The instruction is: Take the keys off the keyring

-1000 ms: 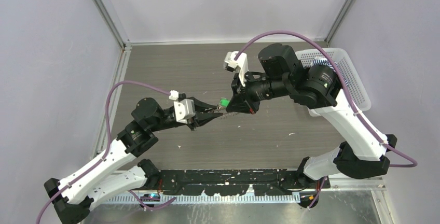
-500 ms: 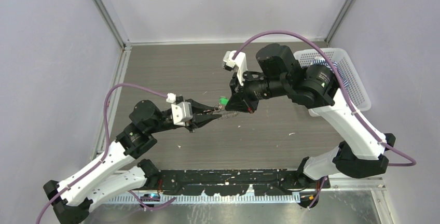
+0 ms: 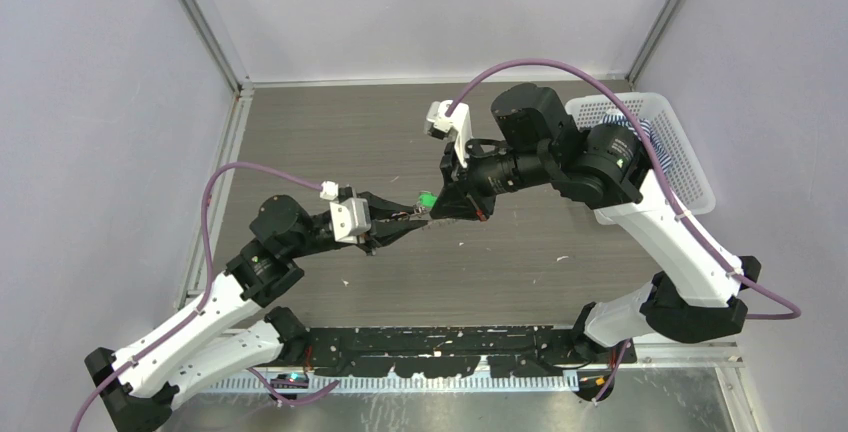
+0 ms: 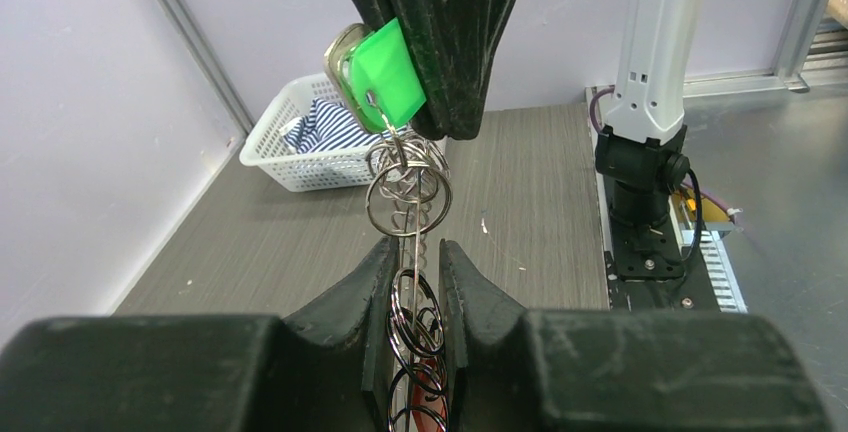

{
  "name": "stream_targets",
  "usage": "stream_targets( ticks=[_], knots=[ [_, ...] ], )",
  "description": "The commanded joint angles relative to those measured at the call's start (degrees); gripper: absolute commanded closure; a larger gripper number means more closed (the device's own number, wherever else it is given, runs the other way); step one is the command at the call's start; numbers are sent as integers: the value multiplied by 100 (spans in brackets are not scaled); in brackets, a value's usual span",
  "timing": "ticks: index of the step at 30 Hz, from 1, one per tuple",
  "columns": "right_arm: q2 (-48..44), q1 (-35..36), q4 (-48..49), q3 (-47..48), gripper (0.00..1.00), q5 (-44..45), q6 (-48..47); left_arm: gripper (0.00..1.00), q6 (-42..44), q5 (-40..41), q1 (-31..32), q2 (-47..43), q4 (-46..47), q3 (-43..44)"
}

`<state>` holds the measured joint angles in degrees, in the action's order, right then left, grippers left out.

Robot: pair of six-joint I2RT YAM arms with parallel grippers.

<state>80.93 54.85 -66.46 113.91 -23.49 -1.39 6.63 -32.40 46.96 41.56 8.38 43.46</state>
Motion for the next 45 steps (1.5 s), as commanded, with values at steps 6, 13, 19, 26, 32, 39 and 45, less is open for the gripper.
stream_targets(
  ticks=[6,13,19,26,32,39,45],
  knots=[
    [-365,6,435,9,99,-350,75,100,63,432,-43,-173,580,-135],
    [-268,15,602,-16,99,353,307,94,-143,559,-47,-104,619,-232],
    [-21,45,528,46,99,660,545,58,-499,482,-38,-194,748,-523],
    [121,61,489,100,99,672,622,39,-1034,1143,-38,-420,1578,-993],
    [193,84,465,90,99,752,642,38,-1407,1531,-20,-604,2208,-1170],
    [237,138,549,38,99,703,683,43,-1309,1537,-20,-375,2702,-1242],
    [247,218,595,97,99,1009,787,49,-1258,1553,-7,-283,2602,-1136]
  ],
)
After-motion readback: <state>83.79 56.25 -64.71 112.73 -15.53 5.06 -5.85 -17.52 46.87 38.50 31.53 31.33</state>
